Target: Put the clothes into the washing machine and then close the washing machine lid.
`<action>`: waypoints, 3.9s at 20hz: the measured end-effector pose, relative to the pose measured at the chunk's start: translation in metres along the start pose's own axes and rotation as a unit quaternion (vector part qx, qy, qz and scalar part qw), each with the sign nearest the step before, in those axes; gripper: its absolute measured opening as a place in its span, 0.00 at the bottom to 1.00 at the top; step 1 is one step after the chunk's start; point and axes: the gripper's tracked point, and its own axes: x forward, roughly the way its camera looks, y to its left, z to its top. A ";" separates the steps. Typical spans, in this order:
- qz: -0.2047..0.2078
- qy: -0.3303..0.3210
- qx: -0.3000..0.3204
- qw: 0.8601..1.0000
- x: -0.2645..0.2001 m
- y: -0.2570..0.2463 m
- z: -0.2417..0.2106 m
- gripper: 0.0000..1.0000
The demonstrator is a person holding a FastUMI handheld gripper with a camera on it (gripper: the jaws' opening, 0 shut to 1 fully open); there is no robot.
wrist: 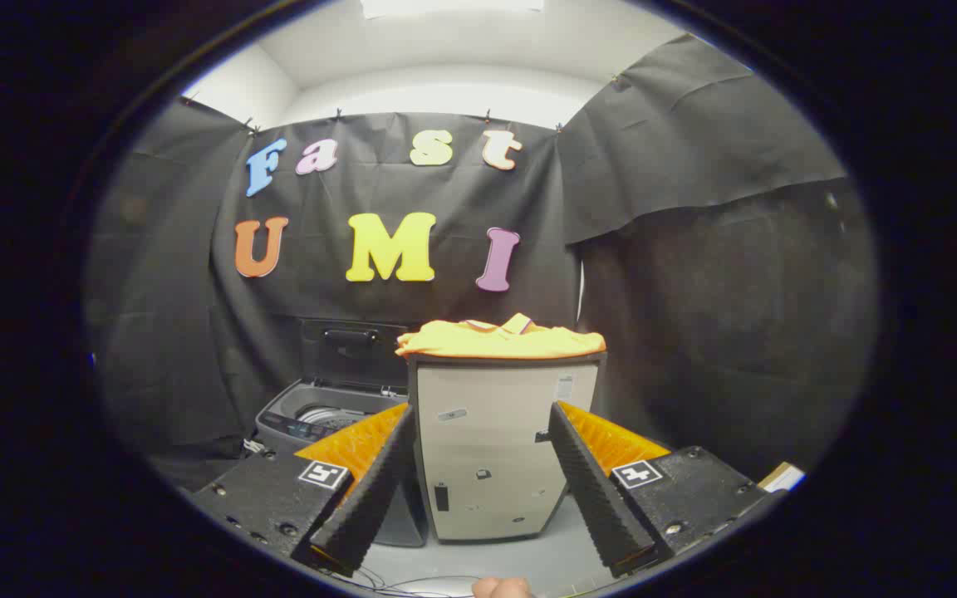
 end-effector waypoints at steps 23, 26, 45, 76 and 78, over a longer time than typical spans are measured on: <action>0.022 0.011 -0.008 1.000 0.009 0.010 0.001 1.00; 0.023 0.010 -0.013 1.000 0.009 0.013 0.004 1.00; -0.004 -0.010 -0.023 1.000 0.103 0.019 0.064 1.00; 0.040 0.190 -0.038 0.980 0.426 -0.025 0.085 1.00; 0.050 0.222 -0.049 0.972 0.437 -0.024 0.072 1.00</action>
